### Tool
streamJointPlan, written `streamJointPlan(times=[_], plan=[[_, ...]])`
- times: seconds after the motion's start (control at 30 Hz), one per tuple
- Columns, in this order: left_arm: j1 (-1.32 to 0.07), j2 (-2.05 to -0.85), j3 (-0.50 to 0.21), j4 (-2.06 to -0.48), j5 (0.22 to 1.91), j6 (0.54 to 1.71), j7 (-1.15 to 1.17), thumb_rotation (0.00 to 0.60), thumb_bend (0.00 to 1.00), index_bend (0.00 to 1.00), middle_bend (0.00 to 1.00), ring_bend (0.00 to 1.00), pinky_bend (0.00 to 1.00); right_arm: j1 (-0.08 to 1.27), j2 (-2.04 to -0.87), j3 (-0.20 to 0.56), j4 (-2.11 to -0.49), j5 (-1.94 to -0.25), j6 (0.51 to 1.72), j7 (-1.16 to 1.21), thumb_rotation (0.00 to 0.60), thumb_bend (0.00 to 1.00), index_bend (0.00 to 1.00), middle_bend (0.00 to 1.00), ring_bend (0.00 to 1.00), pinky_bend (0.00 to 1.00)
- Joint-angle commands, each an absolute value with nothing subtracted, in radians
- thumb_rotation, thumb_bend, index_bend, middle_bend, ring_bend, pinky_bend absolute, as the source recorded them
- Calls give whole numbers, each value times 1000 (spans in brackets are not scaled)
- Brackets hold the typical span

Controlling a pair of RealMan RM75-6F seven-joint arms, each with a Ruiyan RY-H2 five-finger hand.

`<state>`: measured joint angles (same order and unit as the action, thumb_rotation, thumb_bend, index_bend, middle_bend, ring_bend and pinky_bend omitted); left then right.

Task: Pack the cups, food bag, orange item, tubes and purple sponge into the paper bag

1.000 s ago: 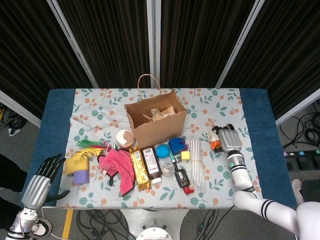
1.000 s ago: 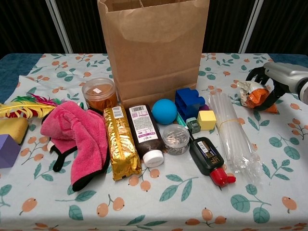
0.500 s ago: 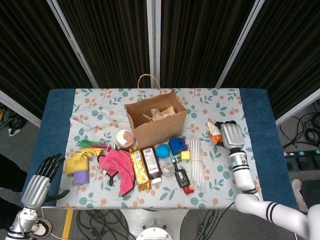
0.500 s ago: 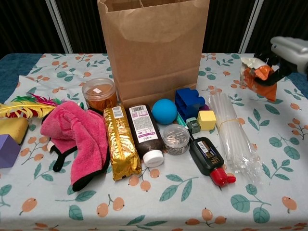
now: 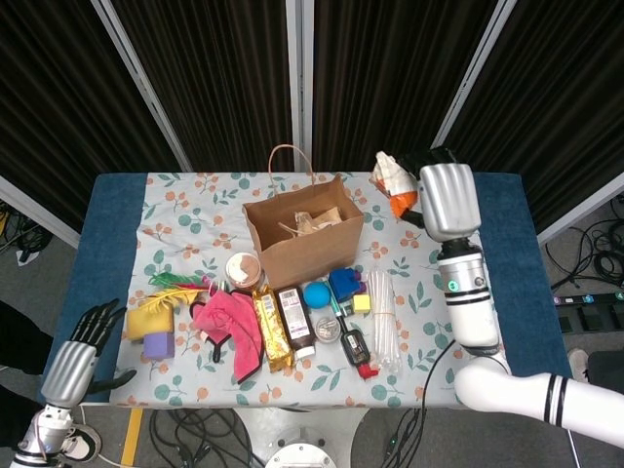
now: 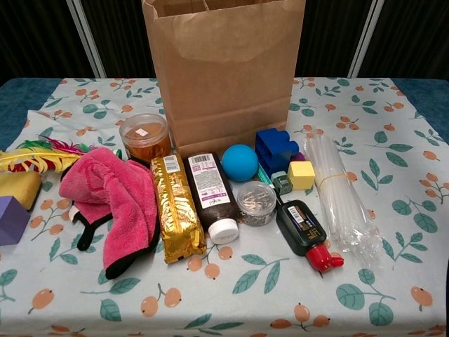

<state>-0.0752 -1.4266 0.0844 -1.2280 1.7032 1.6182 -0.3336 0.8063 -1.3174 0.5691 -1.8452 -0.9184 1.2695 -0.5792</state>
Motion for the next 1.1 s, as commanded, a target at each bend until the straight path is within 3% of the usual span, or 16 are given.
streamJointPlan(times=[0.03,0.4,1.1], plan=[[-75,-1426,83,-1227,1701,1618,-335,600,0,87,67,27,69,902,-1402,594,-1795,-896,1289,-605,600,257,485,493,391,292],[-72,-1428,77,-1221,1699,1628,-342,600,0,87,67,28,69,1006,-1643,560,-1630,-871,1287,-459,600,258,485,493,391,292],[-69,-1425,79,-1225,1700,1629,-334,600,0,87,67,28,69,999,-1690,560,-1573,-757,1224,-390,600,259,483,478,388,290]])
